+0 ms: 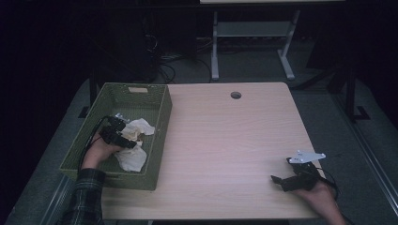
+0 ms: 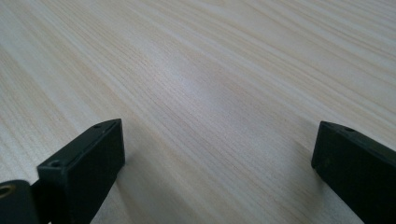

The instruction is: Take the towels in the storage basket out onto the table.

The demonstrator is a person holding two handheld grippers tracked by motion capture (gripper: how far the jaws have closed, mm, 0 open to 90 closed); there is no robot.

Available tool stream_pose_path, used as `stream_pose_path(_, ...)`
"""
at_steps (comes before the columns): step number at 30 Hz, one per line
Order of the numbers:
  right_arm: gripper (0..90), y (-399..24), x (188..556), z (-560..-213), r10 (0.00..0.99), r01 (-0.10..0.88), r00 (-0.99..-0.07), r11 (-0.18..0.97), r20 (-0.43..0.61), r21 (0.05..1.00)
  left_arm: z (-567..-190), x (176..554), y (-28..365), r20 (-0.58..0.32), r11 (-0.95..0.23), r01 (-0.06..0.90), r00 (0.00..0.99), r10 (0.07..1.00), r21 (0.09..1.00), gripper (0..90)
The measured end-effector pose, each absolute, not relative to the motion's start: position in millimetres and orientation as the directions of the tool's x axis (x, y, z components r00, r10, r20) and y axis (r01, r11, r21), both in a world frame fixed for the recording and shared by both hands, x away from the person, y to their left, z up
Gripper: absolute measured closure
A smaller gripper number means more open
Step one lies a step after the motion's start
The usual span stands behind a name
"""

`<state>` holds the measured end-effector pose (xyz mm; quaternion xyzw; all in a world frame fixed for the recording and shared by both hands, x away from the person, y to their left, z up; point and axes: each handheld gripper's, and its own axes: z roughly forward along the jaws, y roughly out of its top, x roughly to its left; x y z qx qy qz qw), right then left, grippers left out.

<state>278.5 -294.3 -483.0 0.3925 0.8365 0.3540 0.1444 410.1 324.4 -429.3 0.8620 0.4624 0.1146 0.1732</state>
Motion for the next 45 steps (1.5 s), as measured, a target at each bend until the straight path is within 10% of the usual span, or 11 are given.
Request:
stream_pose_path(11, 2.2, -294, 279, -483, 0.759, 0.554, -0.65, 0.44, 0.036, 0.706, -421, 405, 327, 0.016, -0.504, 0.757, 0.548, 0.836, 0.415, 72.9)
stream_pose_path(45, 2.2, -294, 279, -483, 0.759, 0.554, -0.651, 0.442, 0.036, 0.705, -350, 377, 349, -0.16, -0.231, 0.54, 0.58, 0.799, 0.809, 76.4)
